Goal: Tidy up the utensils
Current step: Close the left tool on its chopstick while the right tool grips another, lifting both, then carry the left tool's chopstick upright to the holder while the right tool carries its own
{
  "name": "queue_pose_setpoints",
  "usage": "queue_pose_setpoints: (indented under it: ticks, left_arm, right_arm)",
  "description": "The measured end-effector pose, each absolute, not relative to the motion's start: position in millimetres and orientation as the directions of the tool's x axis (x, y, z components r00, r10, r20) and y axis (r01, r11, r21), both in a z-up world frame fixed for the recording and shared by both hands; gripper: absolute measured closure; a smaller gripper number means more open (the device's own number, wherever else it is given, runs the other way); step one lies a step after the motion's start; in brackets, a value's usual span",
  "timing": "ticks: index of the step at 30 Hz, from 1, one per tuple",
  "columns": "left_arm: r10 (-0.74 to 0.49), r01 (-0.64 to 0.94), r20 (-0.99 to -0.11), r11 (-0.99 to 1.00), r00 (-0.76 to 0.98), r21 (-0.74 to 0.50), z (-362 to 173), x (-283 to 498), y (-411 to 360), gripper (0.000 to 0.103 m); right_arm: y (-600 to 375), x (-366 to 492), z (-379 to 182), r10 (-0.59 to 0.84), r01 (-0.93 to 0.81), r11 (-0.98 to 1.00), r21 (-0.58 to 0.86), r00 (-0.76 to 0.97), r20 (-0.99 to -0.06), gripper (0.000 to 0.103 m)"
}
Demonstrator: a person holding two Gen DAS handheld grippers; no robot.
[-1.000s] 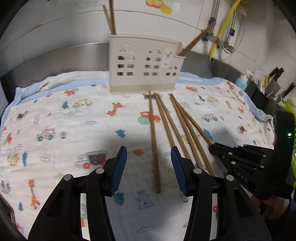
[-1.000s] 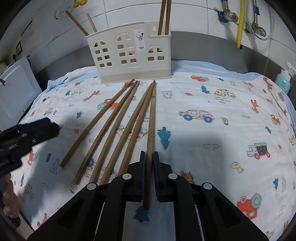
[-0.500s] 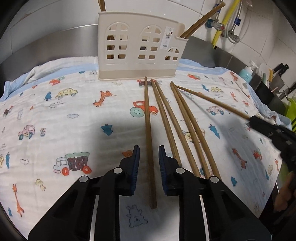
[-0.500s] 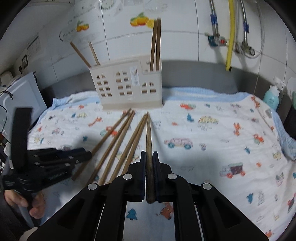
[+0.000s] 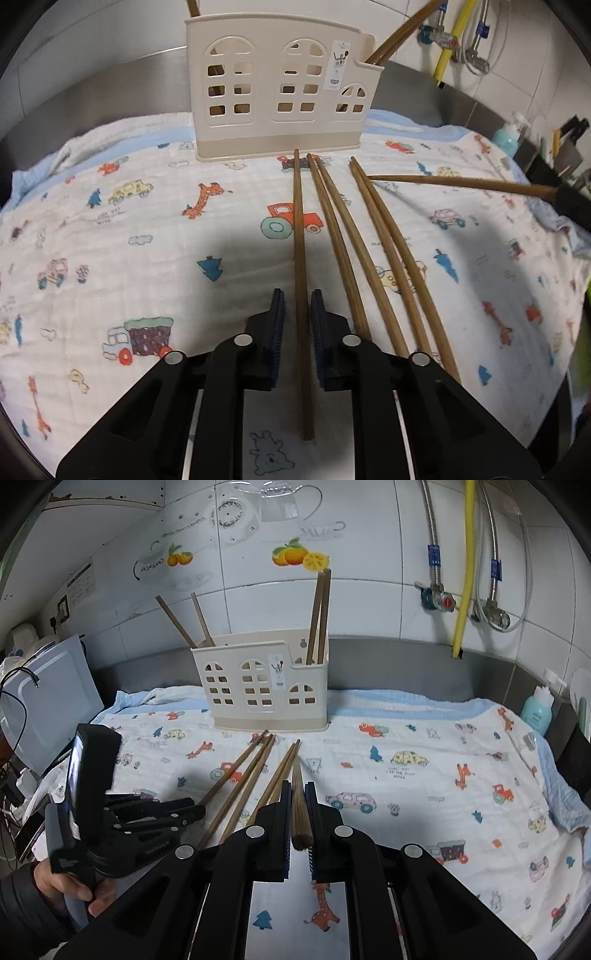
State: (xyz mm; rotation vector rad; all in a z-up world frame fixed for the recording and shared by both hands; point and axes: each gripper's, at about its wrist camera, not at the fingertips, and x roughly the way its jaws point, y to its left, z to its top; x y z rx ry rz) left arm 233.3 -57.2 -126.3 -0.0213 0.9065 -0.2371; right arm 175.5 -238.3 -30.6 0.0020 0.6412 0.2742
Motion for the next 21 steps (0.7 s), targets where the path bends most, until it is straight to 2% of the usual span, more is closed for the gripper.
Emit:
queue_pose_setpoints:
  ticks: [3, 11, 21]
  left_arm:
    - [-0.197, 0.180, -0.783, 0.977, 0.590, -0.110, -125, 236, -57, 0.096]
    - [-0.250, 0.181, -0.766, 0.968, 0.592, -0.177, -112, 232, -46, 0.098]
    - [-0.339, 0.232, -0.647, 0.941, 0.683, -0.248, -58, 211, -34, 0.098]
  right_arm:
    - [-239, 175, -25, 0.254, -0.258, 0.963, 0.079, 0.770, -0.586, 0.096]
    - [-239, 173, -9, 0.260, -0.274, 0.960, 0.062, 0.781, -0.567, 0.096]
    - [-239, 174, 25, 0.307, -0.324, 0.944, 0.066, 0.784, -0.540, 0.096]
